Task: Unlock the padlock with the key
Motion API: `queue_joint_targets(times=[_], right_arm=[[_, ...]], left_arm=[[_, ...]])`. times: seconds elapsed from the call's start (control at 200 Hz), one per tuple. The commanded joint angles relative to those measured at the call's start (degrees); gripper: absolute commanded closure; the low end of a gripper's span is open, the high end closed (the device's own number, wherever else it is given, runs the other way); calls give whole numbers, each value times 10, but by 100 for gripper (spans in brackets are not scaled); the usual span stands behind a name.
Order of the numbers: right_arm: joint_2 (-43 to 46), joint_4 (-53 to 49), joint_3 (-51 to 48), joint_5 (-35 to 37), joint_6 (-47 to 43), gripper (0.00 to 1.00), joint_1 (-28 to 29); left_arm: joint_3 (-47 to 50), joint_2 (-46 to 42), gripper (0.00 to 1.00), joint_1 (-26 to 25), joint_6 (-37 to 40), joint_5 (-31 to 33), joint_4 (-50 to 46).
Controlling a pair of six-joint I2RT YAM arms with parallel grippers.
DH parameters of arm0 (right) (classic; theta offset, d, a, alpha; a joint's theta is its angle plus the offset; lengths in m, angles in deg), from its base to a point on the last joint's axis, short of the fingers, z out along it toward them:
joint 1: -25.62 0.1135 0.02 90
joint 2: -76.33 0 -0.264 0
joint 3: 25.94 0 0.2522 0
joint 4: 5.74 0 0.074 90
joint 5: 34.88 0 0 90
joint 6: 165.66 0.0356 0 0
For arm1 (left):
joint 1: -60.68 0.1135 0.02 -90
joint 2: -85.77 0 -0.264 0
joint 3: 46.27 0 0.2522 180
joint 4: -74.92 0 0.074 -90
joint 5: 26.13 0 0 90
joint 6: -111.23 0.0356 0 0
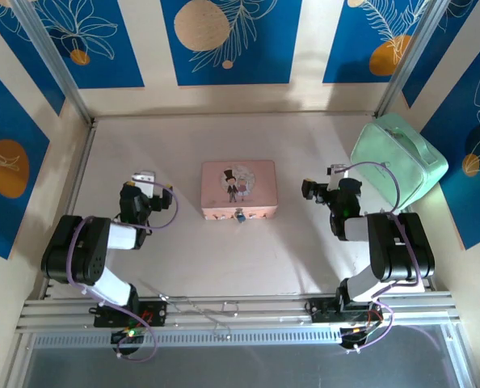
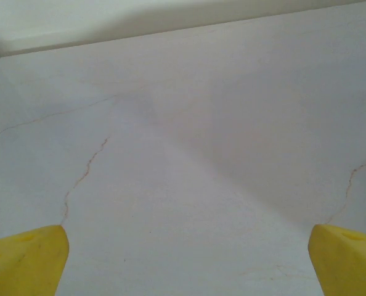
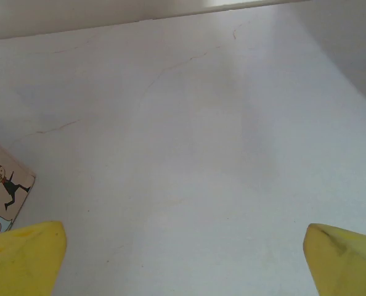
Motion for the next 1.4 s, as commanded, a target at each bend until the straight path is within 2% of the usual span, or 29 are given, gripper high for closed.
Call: queue_joint_targets(times=[0.0, 0.89, 0.93, 0.965, 1.015, 1.06, 1.121, 1.166, 1.211, 1.266, 1.316, 1.361, 1.396], right_arm=[[7, 8, 6, -9, -12, 1, -1], [8, 8, 6, -12, -12, 1, -2], [12, 7, 9, 1, -7, 1, 0], [37, -51, 30, 49, -4, 1, 13], [92, -220, 97, 114, 6, 1, 38], [140, -367, 167, 150, 62, 1, 55], [190, -534, 244, 121, 169, 1, 64], [216, -564, 252, 88, 226, 1, 69], [235, -551, 218, 101, 294, 1, 73], [253, -539, 186, 63, 352, 1, 64], [270, -560, 179, 40, 364, 1, 77], [286, -601, 184, 95, 369, 1, 122], [297, -632, 188, 153, 372, 1, 179]], left_arm=[[-8, 1, 1, 5, -1, -17, 3], [-7, 0, 1, 8, -8, -7, 5], [-13, -7, 1, 8, -13, 9, -11], [-27, -26, 1, 8, -20, 32, -54], [-79, -69, 1, 6, -30, 69, -185], [-140, -98, 1, 2, -43, 123, -289], [-209, -137, 1, 3, -103, 174, -403], [-258, -166, 4, 3, -167, 180, -497], [-291, -189, 10, 2, -235, 140, -565], [-291, -218, 15, -13, -303, 74, -586], [-276, -247, 16, -43, -345, 49, -592], [-253, -273, 16, -78, -367, 42, -591], [-231, -293, 17, -107, -373, 36, -583]])
